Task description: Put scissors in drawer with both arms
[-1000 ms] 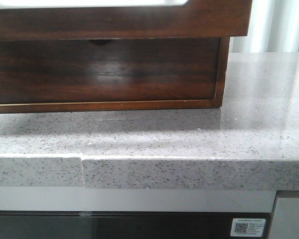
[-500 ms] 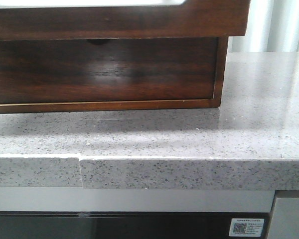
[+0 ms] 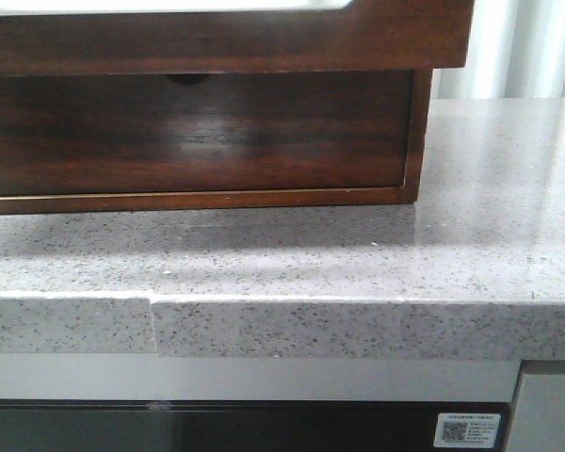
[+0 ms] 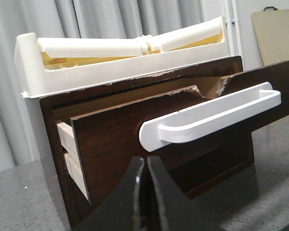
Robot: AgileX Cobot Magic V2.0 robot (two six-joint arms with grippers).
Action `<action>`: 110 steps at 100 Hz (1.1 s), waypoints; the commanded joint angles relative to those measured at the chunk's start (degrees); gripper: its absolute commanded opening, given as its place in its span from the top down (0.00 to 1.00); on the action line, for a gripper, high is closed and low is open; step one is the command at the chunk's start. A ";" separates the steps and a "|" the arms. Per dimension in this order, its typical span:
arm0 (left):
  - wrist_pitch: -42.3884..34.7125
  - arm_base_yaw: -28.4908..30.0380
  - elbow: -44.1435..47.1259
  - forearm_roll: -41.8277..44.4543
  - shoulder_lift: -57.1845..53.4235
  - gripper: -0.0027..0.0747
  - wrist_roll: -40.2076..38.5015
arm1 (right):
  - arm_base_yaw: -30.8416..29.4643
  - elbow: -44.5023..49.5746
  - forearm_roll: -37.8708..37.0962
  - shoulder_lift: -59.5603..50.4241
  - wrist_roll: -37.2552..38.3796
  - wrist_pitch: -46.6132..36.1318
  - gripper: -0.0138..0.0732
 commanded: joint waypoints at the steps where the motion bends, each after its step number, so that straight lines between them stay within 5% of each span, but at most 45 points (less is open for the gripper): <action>1: -2.41 -0.18 -1.50 -0.70 -1.58 0.99 -0.65 | -0.26 -0.65 1.13 -0.29 0.17 -4.06 0.91; 48: -1.21 -0.18 -0.02 -0.83 -1.58 0.99 -0.65 | -0.26 -0.06 1.13 -0.29 0.17 -3.98 0.91; 62: 4.60 -0.18 -0.03 -9.88 -1.58 0.99 0.94 | -0.26 -0.06 1.13 -0.29 0.17 -3.98 0.91; 94: 0.74 6.85 1.18 -48.08 -1.58 0.99 46.69 | -0.26 -0.06 1.13 -0.29 0.17 -3.98 0.91; 110: -3.73 15.40 3.82 -55.32 -1.58 0.99 50.98 | -0.26 -0.06 1.13 -0.29 0.17 -3.98 0.91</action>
